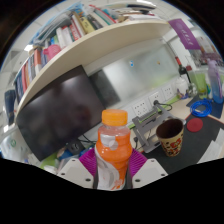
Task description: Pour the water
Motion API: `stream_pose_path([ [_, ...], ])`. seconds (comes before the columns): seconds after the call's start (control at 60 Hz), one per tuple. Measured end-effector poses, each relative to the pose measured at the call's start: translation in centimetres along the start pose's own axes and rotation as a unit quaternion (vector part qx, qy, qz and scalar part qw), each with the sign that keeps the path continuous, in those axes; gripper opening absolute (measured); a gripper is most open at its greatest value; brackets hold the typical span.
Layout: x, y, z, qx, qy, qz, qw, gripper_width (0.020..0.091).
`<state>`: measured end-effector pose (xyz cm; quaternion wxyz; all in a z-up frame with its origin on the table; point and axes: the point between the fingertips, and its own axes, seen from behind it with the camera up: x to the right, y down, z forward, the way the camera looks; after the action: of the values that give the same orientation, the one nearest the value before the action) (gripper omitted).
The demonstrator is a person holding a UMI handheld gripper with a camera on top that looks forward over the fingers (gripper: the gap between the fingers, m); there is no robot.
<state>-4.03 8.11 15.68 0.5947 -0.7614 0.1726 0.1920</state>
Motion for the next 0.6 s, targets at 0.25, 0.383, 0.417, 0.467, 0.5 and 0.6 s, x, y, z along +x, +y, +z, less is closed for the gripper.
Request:
stream_pose_path([
  [0.25, -1.0, -3.4, 1.3, -0.024, -0.058, 0.301, 0.952, 0.0386],
  [0.383, -0.7, -5.1, 2.2, -0.051, -0.104, 0.477, 0.871, 0.0389],
  [0.417, -0.3, -5.5, 2.3, -0.055, -0.115, 0.519, 0.845, 0.0387],
  [0.467, 0.6, -6.2, 2.3, -0.058, -0.117, 0.574, 0.808, 0.0387],
  [0.5, 1.1, -6.4, 2.4, -0.061, -0.123, 0.601, 0.788, 0.0387],
  [0.6, 2.4, -6.6, 2.9, -0.064, -0.129, 0.643, 0.752, 0.0387],
])
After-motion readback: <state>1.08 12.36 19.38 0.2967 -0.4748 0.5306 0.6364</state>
